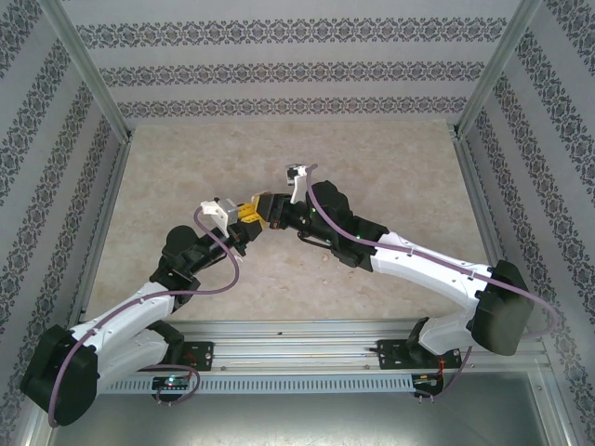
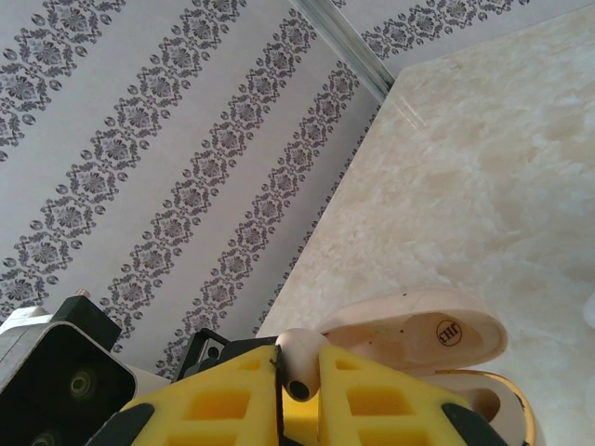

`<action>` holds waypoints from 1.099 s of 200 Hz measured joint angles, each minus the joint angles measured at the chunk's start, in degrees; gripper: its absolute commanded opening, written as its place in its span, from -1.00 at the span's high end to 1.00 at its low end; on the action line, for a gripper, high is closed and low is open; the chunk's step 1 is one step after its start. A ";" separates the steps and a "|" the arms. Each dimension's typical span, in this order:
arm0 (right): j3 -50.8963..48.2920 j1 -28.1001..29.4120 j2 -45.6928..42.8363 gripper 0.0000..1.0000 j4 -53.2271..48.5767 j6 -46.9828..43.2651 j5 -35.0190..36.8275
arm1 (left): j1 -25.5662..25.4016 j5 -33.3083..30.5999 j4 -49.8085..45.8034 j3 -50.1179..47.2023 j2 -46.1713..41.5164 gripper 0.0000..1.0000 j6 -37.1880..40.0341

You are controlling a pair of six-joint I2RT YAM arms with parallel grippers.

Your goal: Insert the wireless bluetooth earbuds into the charging case

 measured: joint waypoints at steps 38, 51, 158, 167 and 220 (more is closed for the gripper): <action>-0.20 0.26 -0.02 0.63 0.00 0.00 0.44 | 0.00 0.00 0.02 -0.02 0.00 1.00 0.02; -0.55 0.37 -0.04 0.63 0.39 0.02 0.66 | 0.00 0.00 -0.02 -0.09 0.00 1.00 0.07; -3.08 0.74 -2.08 0.62 0.83 0.02 1.70 | -0.33 -1.79 -0.26 -0.15 -0.02 1.00 1.27; -3.37 0.74 -2.23 0.61 0.83 0.02 1.70 | -0.33 -2.21 -0.26 -0.15 -0.02 1.00 1.27; -3.45 0.74 -2.62 0.59 -0.37 -0.28 1.68 | -0.33 -2.60 -0.31 -0.15 -0.02 1.00 1.29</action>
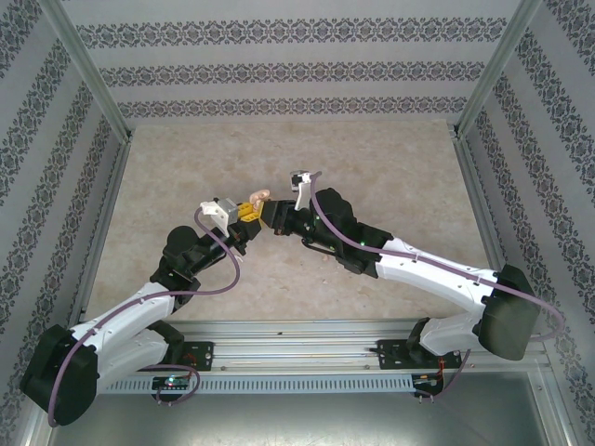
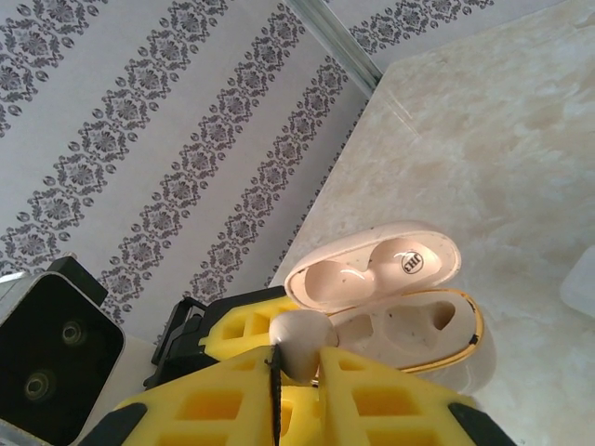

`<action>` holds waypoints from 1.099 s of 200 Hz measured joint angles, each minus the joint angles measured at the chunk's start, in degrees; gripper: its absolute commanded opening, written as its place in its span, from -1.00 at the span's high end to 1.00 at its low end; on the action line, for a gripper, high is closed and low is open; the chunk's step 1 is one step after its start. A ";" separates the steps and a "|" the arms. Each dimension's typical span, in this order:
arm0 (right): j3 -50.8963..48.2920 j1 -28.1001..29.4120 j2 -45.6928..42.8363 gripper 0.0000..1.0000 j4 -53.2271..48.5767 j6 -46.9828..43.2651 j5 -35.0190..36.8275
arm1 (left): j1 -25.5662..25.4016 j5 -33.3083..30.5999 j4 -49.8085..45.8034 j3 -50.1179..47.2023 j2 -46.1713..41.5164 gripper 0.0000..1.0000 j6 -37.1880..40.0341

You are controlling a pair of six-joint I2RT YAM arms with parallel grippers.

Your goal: Insert the wireless bluetooth earbuds into the charging case

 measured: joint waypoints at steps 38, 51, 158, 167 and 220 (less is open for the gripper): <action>3.45 0.00 0.07 0.59 -6.21 -2.16 0.00 | 0.00 0.26 0.09 0.00 0.00 1.00 -0.02; 4.59 -0.02 0.26 0.59 -8.28 -3.06 -0.02 | 0.00 0.31 0.09 0.00 0.00 1.00 -0.02; 13.81 -0.92 4.22 0.59 -20.09 -8.26 -5.05 | 0.00 1.75 0.09 -0.15 0.00 1.00 -0.04; 14.10 -0.94 4.39 0.59 -20.63 -8.70 -5.35 | 0.00 1.81 0.09 -0.20 0.00 1.00 -0.07; 14.36 -2.12 4.48 0.59 -22.91 -9.25 -7.19 | 0.00 2.05 0.04 -0.85 0.00 1.00 -0.04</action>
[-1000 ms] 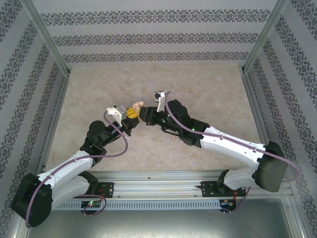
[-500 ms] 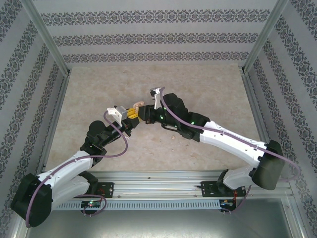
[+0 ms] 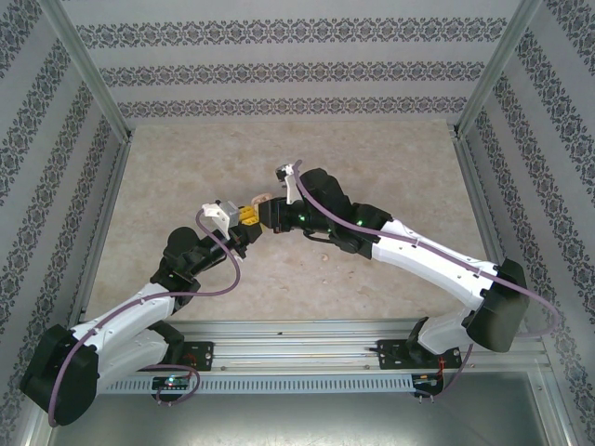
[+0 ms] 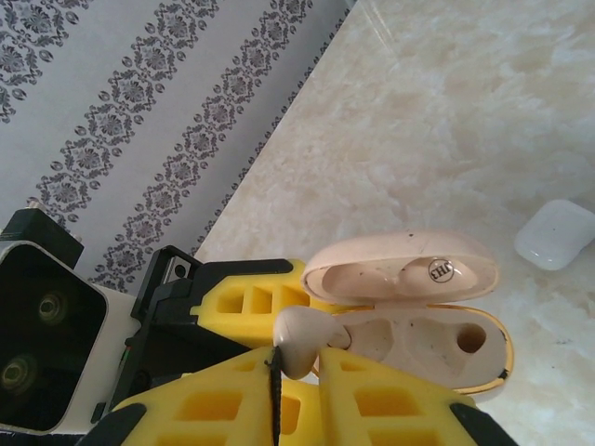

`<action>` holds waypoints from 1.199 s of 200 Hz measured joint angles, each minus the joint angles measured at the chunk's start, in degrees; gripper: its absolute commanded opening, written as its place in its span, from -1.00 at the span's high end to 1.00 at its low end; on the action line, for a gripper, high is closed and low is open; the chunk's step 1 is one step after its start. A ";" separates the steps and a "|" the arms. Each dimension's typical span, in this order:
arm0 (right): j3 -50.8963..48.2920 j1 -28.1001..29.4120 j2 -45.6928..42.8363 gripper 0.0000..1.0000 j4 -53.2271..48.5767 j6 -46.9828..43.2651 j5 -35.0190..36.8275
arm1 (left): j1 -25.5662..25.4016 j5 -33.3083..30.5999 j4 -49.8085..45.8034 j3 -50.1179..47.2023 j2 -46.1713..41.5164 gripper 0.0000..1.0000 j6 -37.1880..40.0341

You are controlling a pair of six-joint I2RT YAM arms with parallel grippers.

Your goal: Insert the wireless bluetooth earbuds into the charging case

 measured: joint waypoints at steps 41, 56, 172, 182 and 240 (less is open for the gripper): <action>0.44 -0.68 0.00 0.58 -0.90 -0.04 -1.27 | 0.00 0.17 0.00 0.00 -0.02 1.00 0.00; 0.81 -0.68 0.00 0.57 -1.57 -0.09 -1.44 | 0.00 0.35 0.02 0.00 -0.04 1.00 -0.02; 4.66 -1.99 1.36 0.55 -5.62 -1.42 -3.17 | 0.00 1.03 0.02 0.00 -0.46 1.00 -0.24; 5.01 -2.16 1.51 0.54 -5.88 -1.53 -3.39 | 0.00 1.03 0.02 0.00 -0.52 1.00 -0.24; 5.68 -3.30 1.73 0.50 -6.97 -2.43 -2.51 | 0.00 2.14 0.24 -0.52 -1.27 1.00 -0.24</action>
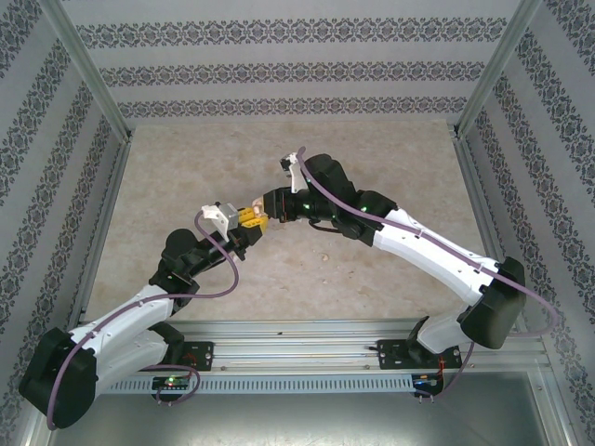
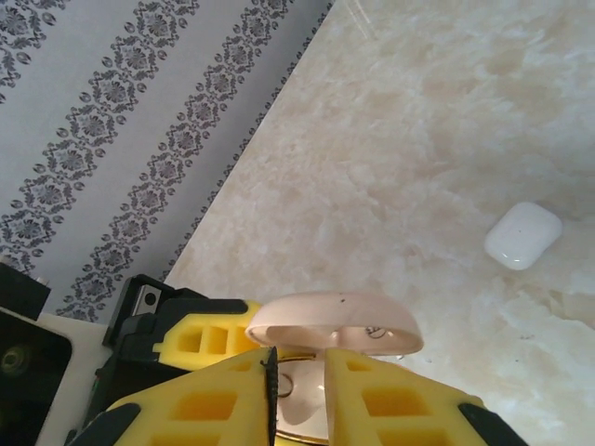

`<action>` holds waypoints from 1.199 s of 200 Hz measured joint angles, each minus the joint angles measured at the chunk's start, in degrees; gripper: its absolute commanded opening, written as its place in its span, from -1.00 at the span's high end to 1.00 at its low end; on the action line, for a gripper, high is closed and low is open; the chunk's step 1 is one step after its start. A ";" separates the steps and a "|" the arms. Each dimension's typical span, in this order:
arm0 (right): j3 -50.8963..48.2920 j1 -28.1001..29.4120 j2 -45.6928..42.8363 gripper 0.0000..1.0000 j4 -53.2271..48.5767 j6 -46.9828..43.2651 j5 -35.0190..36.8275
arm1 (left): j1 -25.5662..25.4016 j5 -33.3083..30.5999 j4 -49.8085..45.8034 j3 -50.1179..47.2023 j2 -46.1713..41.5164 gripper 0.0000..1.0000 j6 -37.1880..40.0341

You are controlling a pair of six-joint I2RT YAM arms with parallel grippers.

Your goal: Insert the wireless bluetooth earbuds into the charging case

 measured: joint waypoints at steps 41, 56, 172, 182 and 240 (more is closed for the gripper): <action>0.00 0.00 -0.24 0.36 -1.36 -1.18 1.29 | 0.00 0.17 -0.02 0.00 -0.04 1.00 0.02; 0.02 0.04 -0.57 0.19 -2.27 -2.19 1.73 | 0.00 0.17 -0.02 0.00 -0.04 1.00 0.02; 6.47 6.05 0.17 -0.18 -9.31 -9.66 5.11 | 0.00 0.17 -0.24 0.00 -0.33 1.00 0.02; 6.71 6.05 0.48 -0.18 -9.86 -10.08 5.51 | 0.00 0.17 -0.26 0.00 -0.50 1.00 0.02; 7.82 6.05 2.78 -0.19 -12.35 -11.56 6.71 | 0.00 0.17 -0.26 0.00 -0.63 1.00 0.02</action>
